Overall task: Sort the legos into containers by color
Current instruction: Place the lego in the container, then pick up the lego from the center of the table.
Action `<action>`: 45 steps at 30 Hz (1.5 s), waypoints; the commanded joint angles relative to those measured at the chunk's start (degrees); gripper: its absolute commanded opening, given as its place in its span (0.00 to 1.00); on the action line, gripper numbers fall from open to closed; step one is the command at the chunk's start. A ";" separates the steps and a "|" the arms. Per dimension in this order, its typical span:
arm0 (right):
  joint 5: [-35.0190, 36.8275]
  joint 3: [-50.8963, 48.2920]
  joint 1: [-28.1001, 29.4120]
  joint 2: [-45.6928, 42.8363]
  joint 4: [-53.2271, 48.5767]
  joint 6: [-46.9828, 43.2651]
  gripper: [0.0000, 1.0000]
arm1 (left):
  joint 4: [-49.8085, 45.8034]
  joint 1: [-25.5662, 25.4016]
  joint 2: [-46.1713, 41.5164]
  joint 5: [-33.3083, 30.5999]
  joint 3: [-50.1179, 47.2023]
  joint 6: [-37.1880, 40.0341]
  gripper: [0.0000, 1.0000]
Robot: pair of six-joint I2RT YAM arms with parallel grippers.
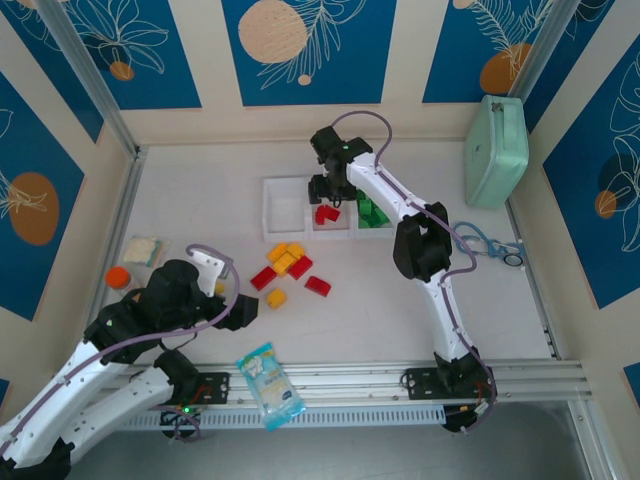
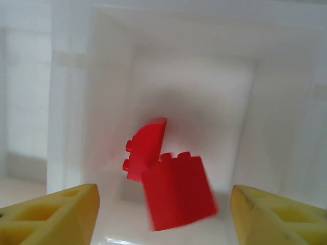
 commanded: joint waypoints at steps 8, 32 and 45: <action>-1.99 -2.82 3.10 -8.30 -2.99 -2.05 0.88 | 0.29 0.30 0.55 0.31 -0.05 0.88 0.99; -5.76 -65.38 21.60 -39.20 32.05 -31.79 0.91 | 2.81 0.40 -6.37 5.33 -1.02 2.46 0.99; -2.30 -61.45 20.92 -29.39 30.74 -35.97 0.85 | 2.58 0.39 -7.71 4.10 -1.01 2.19 0.99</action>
